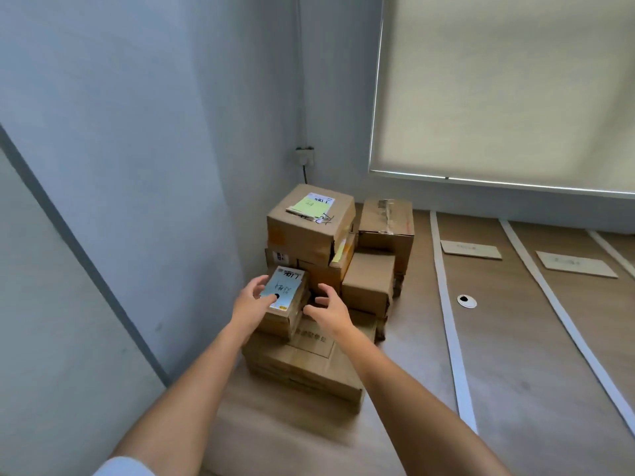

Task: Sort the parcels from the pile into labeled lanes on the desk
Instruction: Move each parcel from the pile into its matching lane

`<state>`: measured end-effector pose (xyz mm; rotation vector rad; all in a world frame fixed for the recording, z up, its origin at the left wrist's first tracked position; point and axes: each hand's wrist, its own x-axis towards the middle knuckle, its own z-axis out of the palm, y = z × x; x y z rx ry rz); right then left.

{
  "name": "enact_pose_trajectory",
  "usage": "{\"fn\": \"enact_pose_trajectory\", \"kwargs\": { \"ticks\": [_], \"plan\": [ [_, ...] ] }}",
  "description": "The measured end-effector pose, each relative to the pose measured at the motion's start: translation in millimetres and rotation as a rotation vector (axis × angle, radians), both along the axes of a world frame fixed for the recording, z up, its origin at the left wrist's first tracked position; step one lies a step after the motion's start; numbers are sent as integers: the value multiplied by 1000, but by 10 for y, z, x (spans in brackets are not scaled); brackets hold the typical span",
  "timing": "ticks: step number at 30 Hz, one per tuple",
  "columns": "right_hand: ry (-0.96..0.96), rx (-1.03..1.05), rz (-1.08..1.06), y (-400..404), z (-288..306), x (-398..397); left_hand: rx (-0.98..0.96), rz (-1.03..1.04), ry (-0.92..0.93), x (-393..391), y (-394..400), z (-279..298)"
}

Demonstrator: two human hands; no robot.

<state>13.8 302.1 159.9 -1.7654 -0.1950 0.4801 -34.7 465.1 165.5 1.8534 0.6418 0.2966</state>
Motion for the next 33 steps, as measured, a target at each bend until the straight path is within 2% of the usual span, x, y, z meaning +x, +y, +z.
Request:
{"fn": "enact_pose_trajectory", "kwargs": {
  "ticks": [7,15,19,26,33],
  "plan": [
    [16,-63,-41,660,-343,225,22,-1,74,268,495,-341],
    [50,-40,-43,849,-612,306,-63,-18,153,397,626,-718],
    [61,3,-55,815,-607,263,-75,10,131,343,526,-735],
    [25,34,-44,406,-457,-5,-99,20,102,15,170,-565],
    [1,75,-57,-608,-232,-411,-35,-2,57,-330,-875,-206]
  ]
}}
